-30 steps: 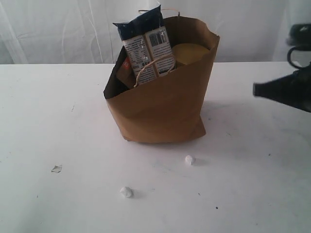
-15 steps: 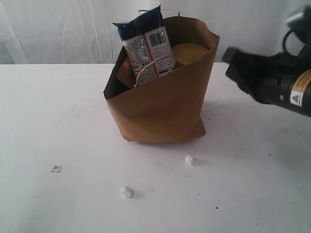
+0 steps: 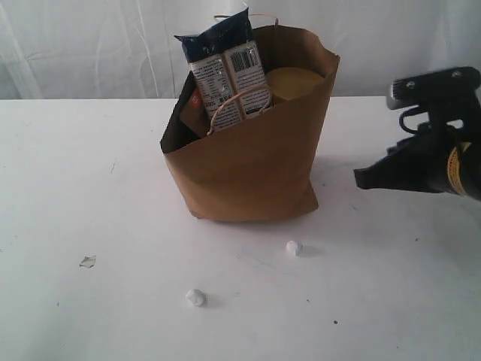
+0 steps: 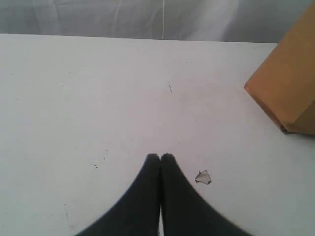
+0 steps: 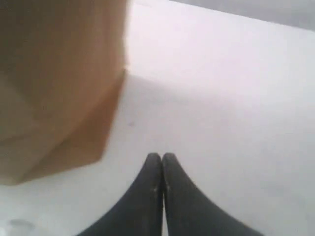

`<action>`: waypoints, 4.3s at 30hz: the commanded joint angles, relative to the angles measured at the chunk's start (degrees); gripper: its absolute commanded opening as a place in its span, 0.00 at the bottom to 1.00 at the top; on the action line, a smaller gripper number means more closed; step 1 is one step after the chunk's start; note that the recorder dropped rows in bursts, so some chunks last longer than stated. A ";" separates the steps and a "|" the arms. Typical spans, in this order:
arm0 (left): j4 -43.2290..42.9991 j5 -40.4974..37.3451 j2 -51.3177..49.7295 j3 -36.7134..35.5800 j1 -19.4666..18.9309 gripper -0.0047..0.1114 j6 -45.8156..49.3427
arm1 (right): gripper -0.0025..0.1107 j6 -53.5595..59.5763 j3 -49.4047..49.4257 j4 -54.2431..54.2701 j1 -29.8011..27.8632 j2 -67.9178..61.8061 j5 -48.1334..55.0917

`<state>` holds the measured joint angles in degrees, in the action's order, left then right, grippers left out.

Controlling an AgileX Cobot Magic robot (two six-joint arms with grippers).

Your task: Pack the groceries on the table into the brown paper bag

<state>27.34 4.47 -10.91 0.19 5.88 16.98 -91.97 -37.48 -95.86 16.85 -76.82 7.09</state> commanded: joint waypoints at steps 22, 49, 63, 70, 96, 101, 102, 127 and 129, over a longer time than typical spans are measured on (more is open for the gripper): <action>0.25 0.05 0.18 -0.19 -0.10 0.04 -0.29 | 0.02 -3.78 3.54 10.20 0.77 -8.68 -22.77; 0.25 0.05 0.18 -0.19 -0.10 0.04 -0.29 | 0.03 -5.47 -7.10 -4.08 1.63 -11.31 -33.26; 0.25 0.05 0.18 -0.19 -0.10 0.04 -0.29 | 0.40 6.74 -3.08 -4.08 1.63 -13.69 -24.00; 0.25 0.05 0.18 -0.19 -0.10 0.04 -0.29 | 0.40 10.35 -3.08 -4.08 4.17 -18.24 -25.17; 0.25 0.05 0.18 -0.19 -0.10 0.04 -0.29 | 0.16 12.69 -9.20 -4.08 6.78 -26.92 -19.68; 0.25 0.05 0.18 -0.19 -0.10 0.04 -0.29 | 0.02 7.63 -9.20 -4.08 6.78 -20.13 -29.23; 0.25 0.05 0.18 -0.19 -0.10 0.04 -0.29 | 0.02 3.76 -9.20 -4.08 6.78 -17.71 -33.02; 0.25 0.05 0.18 -0.19 -0.10 0.04 -0.29 | 0.43 6.25 -9.07 -4.08 6.78 -27.17 -19.47; 0.25 0.05 0.18 -0.19 -0.10 0.04 -0.29 | 0.43 6.25 -9.07 -4.08 6.78 -28.40 -20.04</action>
<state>27.34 4.47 -10.91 0.19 5.88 16.98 -85.49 -46.65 -99.83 23.66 -104.45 -12.79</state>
